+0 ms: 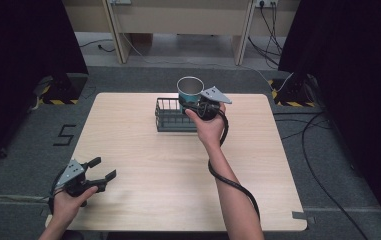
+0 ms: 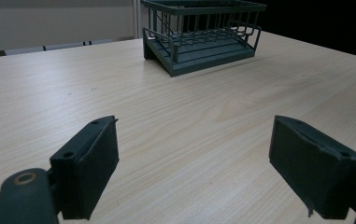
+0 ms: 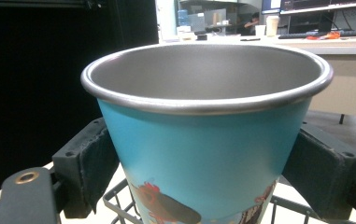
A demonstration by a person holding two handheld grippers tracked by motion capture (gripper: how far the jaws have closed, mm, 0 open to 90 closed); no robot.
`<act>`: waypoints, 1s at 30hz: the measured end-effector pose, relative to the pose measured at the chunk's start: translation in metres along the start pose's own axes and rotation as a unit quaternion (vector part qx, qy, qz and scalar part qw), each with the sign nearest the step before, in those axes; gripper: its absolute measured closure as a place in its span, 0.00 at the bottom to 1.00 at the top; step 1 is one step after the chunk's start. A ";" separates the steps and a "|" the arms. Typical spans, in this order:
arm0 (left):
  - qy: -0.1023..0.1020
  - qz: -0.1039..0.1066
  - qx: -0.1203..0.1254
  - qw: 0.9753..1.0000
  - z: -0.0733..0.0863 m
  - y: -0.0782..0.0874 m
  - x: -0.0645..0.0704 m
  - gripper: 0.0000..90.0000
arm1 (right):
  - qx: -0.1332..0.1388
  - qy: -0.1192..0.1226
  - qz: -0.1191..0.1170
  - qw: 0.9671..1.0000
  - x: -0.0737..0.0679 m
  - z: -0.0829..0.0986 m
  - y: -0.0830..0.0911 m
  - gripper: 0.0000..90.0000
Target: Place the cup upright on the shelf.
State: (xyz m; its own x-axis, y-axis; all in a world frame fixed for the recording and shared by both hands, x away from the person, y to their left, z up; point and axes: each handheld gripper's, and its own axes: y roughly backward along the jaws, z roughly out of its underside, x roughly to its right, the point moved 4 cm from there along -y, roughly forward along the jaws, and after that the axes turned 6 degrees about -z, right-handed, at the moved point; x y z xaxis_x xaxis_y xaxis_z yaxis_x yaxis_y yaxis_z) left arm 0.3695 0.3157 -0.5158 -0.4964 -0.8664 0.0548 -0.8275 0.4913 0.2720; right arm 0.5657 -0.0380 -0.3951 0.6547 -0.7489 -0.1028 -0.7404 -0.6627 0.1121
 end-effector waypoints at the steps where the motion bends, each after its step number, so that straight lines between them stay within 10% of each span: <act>1: 0.000 0.000 0.000 1.000 0.000 0.000 0.000 0.17 | 0.001 -0.001 0.001 1.000 0.001 0.000 -0.001 0.19; 30: 0.001 0.002 0.002 1.000 0.000 0.000 0.000 0.17 | -0.031 -0.021 0.042 0.998 0.027 0.010 -0.031 0.19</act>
State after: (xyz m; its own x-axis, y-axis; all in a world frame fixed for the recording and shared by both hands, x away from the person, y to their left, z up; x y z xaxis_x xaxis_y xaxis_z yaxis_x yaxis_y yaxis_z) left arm 0.3694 0.3153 -0.5155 -0.4986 -0.8649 0.0571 -0.8267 0.4943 0.2687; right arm 0.6042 -0.0377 -0.4115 0.5829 -0.8019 -0.1308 -0.7809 -0.5974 0.1826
